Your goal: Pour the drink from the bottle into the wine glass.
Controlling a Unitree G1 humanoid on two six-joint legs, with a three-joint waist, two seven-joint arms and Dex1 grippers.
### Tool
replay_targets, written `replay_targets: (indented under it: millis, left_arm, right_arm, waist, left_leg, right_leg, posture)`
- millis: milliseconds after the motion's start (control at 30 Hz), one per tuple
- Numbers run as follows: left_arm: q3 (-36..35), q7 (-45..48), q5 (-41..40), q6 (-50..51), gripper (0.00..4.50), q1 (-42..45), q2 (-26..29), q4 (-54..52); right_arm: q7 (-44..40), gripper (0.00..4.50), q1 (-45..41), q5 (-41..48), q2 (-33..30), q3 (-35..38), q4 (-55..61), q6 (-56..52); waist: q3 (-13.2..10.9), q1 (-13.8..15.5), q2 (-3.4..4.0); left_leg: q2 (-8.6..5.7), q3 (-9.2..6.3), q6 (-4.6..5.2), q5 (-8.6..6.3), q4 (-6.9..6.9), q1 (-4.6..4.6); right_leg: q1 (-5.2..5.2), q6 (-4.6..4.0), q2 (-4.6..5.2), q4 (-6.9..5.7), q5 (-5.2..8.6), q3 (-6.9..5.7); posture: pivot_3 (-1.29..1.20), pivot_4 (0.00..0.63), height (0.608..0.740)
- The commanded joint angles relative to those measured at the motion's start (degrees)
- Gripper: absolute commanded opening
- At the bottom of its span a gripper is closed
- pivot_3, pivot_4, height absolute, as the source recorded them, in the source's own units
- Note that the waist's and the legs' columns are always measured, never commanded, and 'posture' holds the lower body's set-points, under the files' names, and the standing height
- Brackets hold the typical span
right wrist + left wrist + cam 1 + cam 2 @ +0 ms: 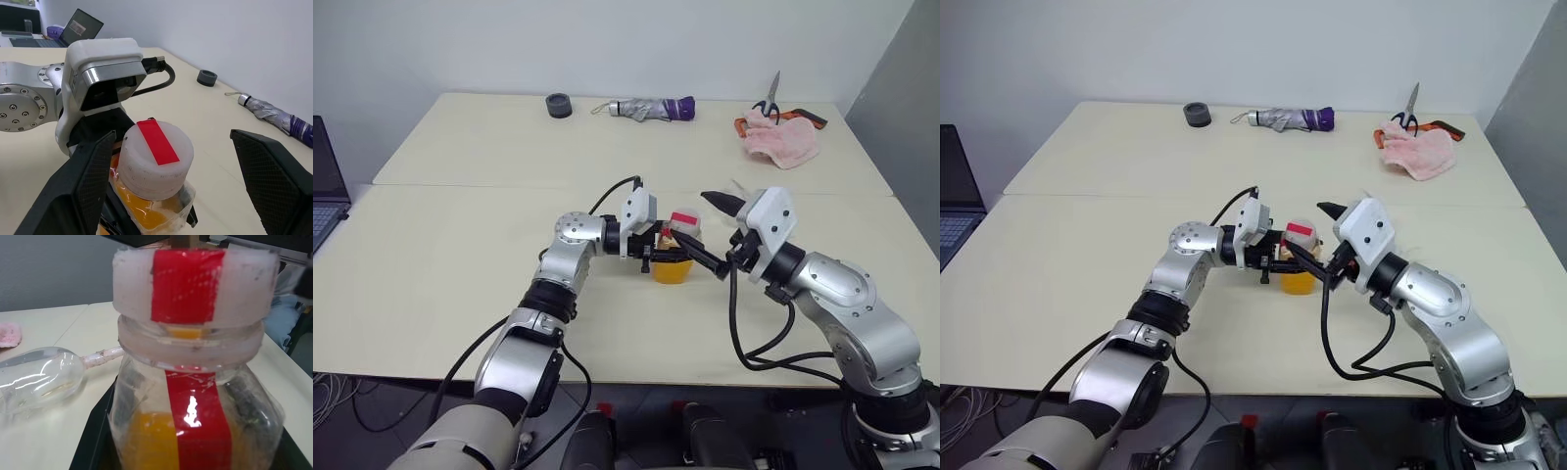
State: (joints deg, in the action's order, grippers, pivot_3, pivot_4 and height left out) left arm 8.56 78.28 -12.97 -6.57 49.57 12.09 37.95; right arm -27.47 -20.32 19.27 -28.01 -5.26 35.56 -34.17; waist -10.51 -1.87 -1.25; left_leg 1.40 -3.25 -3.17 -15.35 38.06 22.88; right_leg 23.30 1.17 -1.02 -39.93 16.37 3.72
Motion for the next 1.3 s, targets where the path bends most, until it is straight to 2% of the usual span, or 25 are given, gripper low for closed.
replay_targets:
  millis: [33,1300]
  left_arm:
    - [-0.42,0.31,-0.5,-0.81,1.71,1.62,-0.16,-1.1]
    - [-0.36,0.35,-0.42,-1.05,1.71,1.53,-0.18,-1.07]
  right_arm:
    - [-0.16,3.98,-0.14,0.71,-0.03,1.9,1.66,0.63]
    - [-1.19,3.98,1.46,2.9,-1.64,3.95,3.18,-0.44]
  waist:
    - [0.0,0.0,0.0]
    - [0.0,0.0,0.0]
  left_leg:
    - [0.0,0.0,0.0,0.0,0.0,0.0]
    - [0.0,0.0,0.0,0.0,0.0,0.0]
  right_leg:
    - [0.0,0.0,0.0,0.0,0.0,0.0]
    - [0.0,0.0,0.0,0.0,0.0,0.0]
  posture:
    - [0.0,0.15,0.74]
    - [0.0,0.15,0.74]
